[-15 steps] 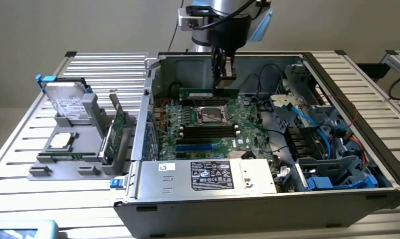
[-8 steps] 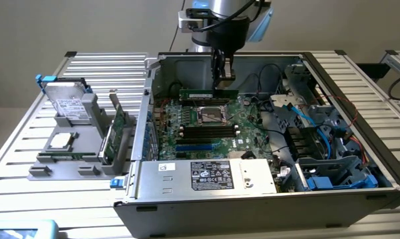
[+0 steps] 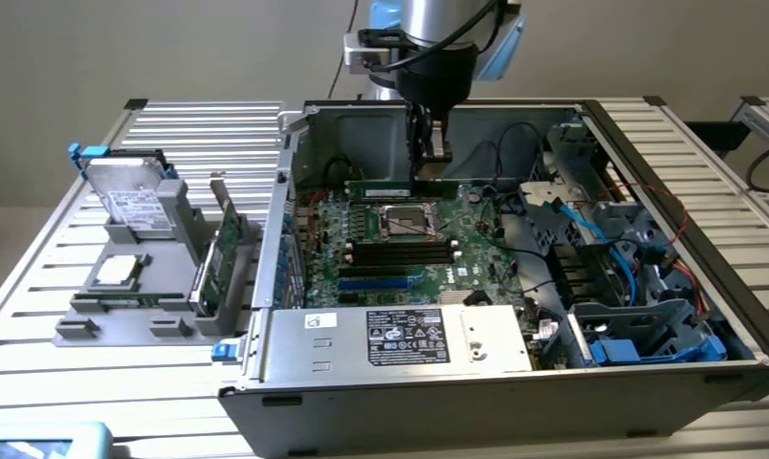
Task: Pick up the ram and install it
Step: 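Insert the ram into the slot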
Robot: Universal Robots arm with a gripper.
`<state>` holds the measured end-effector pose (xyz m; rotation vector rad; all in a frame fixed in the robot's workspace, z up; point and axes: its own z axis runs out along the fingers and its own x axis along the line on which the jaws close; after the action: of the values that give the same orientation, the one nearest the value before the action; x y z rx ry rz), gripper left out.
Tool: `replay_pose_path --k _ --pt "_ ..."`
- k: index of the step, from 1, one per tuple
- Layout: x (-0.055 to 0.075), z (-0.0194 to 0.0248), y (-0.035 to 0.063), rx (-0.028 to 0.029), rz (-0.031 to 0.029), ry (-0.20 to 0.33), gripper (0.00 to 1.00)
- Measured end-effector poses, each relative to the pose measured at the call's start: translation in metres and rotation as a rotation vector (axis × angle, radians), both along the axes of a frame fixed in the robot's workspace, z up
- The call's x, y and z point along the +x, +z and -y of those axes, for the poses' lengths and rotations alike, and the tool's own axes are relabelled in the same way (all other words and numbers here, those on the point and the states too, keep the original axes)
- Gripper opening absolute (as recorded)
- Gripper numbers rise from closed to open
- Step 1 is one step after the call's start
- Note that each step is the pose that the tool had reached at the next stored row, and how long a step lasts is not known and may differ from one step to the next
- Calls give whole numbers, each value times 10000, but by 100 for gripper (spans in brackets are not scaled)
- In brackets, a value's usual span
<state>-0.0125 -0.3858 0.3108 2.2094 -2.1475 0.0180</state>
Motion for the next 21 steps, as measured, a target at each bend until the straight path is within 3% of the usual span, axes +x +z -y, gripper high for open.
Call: replay_pose_path --k 13,21 --pt "42 -1 -88 -9 48 4 13" --pt "41 0 -137 -95 48 4 13"
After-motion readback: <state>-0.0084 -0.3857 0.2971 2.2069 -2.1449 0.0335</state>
